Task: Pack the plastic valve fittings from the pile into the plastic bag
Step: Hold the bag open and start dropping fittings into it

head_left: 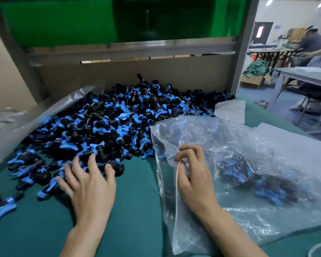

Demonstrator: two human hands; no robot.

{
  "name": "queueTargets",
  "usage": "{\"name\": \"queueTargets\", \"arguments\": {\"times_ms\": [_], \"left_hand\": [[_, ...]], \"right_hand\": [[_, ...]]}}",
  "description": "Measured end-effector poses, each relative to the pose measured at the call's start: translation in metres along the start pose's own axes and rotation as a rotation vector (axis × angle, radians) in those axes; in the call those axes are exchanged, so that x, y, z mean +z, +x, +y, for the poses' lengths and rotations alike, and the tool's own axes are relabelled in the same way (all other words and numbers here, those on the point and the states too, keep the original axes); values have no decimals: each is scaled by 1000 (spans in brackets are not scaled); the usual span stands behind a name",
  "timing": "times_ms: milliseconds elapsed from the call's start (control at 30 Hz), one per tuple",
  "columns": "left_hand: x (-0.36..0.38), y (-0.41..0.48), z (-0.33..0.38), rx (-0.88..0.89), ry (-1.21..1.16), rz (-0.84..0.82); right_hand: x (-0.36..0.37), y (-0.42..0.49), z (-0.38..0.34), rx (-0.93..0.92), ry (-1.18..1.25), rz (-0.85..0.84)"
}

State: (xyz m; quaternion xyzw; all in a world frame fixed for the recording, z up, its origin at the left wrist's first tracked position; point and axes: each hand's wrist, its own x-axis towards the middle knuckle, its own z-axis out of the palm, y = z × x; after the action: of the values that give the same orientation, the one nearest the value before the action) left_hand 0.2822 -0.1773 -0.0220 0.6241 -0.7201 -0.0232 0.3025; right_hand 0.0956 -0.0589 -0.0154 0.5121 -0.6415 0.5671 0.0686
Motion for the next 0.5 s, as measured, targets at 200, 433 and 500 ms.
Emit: {"name": "queueTargets", "arguments": {"times_ms": [200,433,500], "left_hand": [[5,-1,-12,85,208,-177],[3,0,-16,163,136,-105],[4,2,-19,167,129,-96]], "right_hand": [[3,1,1,19,-47,-67],[0,2,1,11,-112,-135],[-2,3,2,-28,-172,-120]]}}
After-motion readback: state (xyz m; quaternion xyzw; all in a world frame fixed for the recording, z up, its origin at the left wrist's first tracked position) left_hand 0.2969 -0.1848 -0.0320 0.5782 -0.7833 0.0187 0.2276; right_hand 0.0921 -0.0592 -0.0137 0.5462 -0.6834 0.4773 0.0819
